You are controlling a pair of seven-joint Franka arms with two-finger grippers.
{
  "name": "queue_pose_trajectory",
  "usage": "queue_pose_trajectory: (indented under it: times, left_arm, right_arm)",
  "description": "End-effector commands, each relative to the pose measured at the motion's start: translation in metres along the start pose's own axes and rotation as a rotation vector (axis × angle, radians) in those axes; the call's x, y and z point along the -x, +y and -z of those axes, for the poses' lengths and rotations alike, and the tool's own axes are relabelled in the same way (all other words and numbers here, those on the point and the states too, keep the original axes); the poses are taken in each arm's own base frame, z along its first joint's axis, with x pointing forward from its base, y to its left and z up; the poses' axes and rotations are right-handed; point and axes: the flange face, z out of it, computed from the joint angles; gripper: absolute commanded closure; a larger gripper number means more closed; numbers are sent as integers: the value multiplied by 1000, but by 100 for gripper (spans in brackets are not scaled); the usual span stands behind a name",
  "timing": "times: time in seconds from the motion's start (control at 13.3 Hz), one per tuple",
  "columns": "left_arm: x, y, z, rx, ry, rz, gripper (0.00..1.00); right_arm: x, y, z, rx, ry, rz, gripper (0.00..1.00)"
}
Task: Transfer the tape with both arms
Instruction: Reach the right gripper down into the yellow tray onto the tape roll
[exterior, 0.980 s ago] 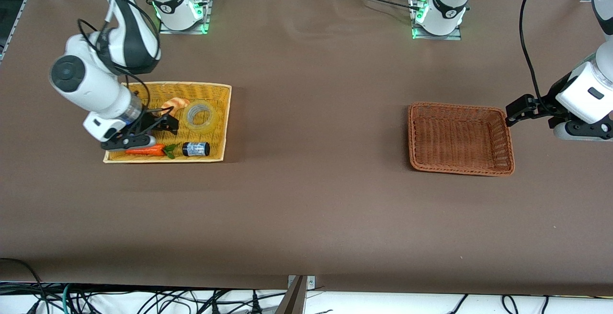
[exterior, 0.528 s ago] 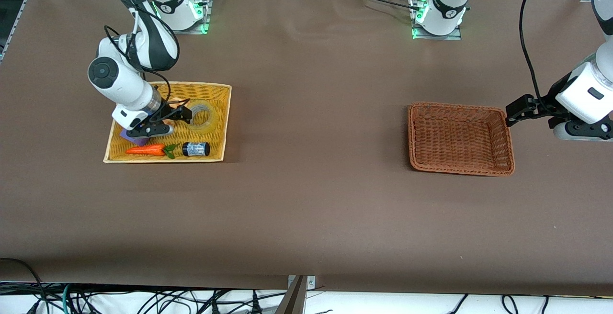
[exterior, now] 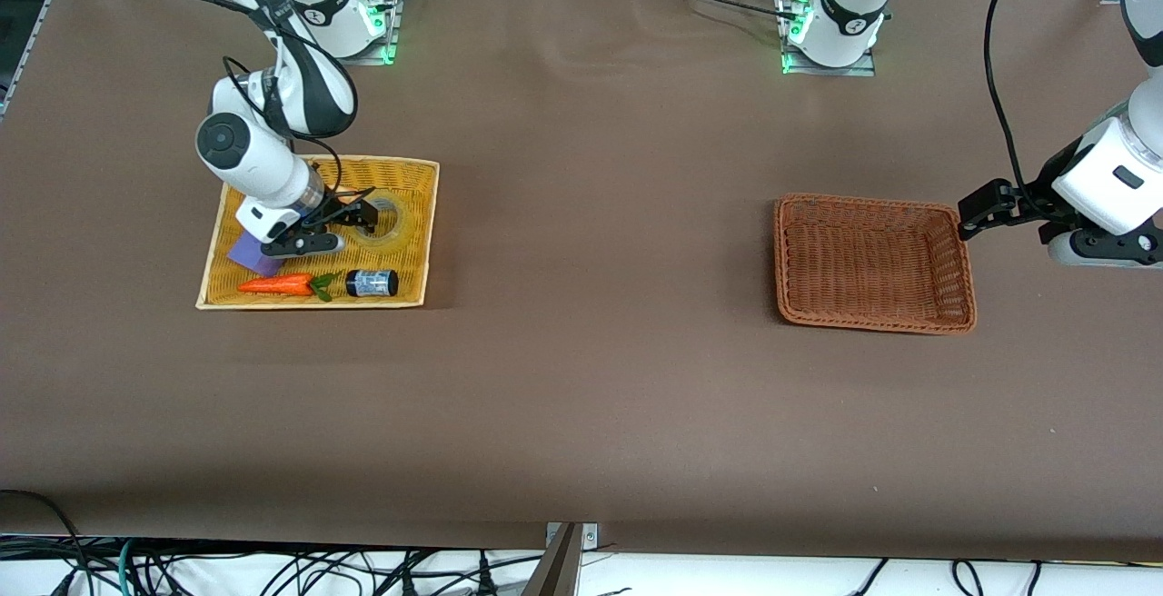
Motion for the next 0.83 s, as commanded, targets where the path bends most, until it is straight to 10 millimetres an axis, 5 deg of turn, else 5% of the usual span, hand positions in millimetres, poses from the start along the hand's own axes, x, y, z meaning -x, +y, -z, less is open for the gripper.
queue_pose_trajectory:
  times: [0.0, 0.23, 0.53, 0.75]
  left_arm:
    - [-3, 1, 6, 14, 4, -14, 0]
    - [-3, 1, 6, 14, 4, -14, 0]
    - [-3, 1, 5, 14, 2, -14, 0]
    - [-3, 1, 5, 14, 2, -14, 0]
  right_arm:
    - [3, -4, -7, -8, 9, -18, 29]
    - [1, -4, 1, -5, 10, -18, 94]
    - [-17, -10, 60, 15, 21, -29, 100]
    - [-50, -51, 131, 17, -27, 8, 100]
